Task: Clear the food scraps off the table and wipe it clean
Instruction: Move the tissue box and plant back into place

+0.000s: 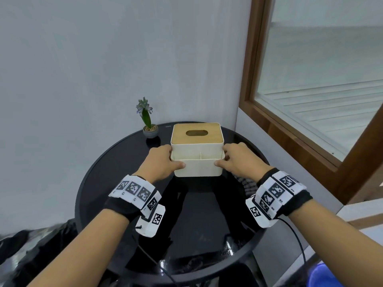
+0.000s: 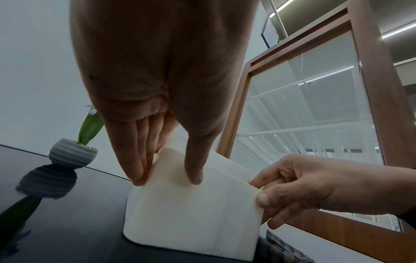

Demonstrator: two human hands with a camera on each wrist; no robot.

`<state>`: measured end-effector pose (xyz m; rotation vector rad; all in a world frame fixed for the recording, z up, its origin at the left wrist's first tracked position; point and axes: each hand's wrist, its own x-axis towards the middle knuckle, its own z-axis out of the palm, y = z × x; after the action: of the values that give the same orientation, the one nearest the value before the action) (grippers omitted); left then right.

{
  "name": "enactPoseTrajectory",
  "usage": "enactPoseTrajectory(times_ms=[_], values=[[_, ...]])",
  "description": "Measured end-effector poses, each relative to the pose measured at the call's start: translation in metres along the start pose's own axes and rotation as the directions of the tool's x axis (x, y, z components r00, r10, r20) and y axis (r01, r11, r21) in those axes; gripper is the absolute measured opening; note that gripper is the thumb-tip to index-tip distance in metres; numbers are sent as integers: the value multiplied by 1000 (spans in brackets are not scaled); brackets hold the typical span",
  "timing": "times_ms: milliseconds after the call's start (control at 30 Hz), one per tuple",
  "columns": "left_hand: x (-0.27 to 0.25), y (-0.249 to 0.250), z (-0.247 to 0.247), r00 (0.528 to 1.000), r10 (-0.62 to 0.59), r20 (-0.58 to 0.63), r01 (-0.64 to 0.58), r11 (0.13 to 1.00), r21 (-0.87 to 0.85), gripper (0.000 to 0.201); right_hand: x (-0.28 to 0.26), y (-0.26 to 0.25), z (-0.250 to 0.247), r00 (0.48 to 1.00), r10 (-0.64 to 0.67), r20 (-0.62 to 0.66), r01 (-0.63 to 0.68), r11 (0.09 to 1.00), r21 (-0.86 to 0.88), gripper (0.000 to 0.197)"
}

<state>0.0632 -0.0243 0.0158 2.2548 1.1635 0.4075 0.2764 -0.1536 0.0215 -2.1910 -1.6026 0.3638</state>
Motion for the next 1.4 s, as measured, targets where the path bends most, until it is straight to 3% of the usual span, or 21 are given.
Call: enactPoseTrajectory(times_ms=[800,1100,1400], values=[[-53,6,5,1000,-21,12,22,1000,-19,62,-50,-13,8,1000,8,-15,-7,999,34,45],[-54,11,9,1000,7,-17,-9,987,-158,82,-43,-10,13,999,30,-12,-27,984,174,78],[-54,12,8,1000,-17,-1,16,992,-129,78,-38,-8,20,999,37,-3,-36,986,160,88]])
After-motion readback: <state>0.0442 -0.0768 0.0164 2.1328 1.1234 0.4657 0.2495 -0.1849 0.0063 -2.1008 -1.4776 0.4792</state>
